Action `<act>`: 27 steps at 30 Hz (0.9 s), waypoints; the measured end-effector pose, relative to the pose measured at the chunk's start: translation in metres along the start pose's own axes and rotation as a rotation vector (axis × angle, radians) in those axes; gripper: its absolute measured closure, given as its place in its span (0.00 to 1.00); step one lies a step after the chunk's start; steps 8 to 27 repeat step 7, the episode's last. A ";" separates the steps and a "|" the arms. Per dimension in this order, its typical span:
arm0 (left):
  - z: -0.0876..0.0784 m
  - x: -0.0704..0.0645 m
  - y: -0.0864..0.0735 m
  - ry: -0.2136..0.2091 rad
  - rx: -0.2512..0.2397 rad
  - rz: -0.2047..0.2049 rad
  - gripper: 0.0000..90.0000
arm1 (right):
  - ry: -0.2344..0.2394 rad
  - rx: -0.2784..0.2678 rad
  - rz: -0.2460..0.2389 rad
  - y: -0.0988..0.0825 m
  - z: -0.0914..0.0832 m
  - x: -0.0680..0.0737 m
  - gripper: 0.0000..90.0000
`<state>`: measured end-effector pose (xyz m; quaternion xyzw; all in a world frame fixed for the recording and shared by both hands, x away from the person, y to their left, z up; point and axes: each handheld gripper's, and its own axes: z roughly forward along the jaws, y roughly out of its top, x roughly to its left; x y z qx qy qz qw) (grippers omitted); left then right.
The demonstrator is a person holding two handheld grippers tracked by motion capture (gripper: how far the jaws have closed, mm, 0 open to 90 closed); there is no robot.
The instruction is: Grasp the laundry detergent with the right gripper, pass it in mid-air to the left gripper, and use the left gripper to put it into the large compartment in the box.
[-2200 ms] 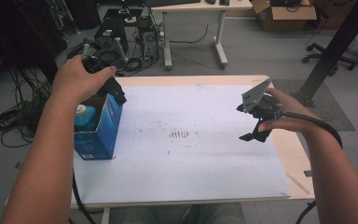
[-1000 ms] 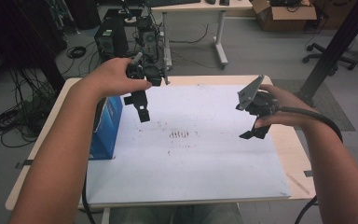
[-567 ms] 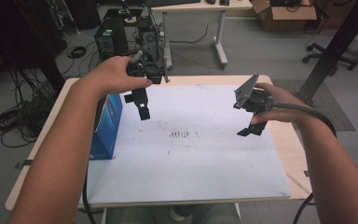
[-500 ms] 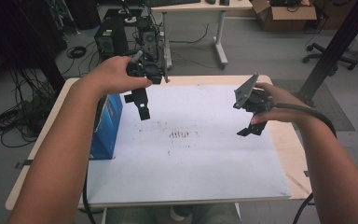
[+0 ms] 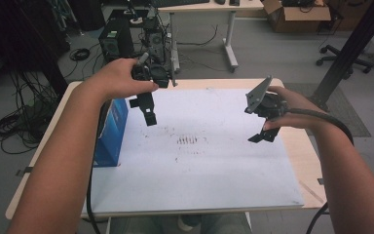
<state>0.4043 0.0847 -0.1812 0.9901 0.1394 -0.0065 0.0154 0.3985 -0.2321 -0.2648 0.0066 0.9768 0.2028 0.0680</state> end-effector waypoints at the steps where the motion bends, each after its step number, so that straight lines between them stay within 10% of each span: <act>1: 0.001 0.000 0.001 0.001 -0.002 0.001 0.05 | 0.000 0.000 0.000 0.000 0.000 0.000 0.03; 27: 0.002 0.002 0.003 -0.004 0.001 -0.001 0.05 | -0.004 -0.006 0.000 -0.001 0.000 0.000 0.03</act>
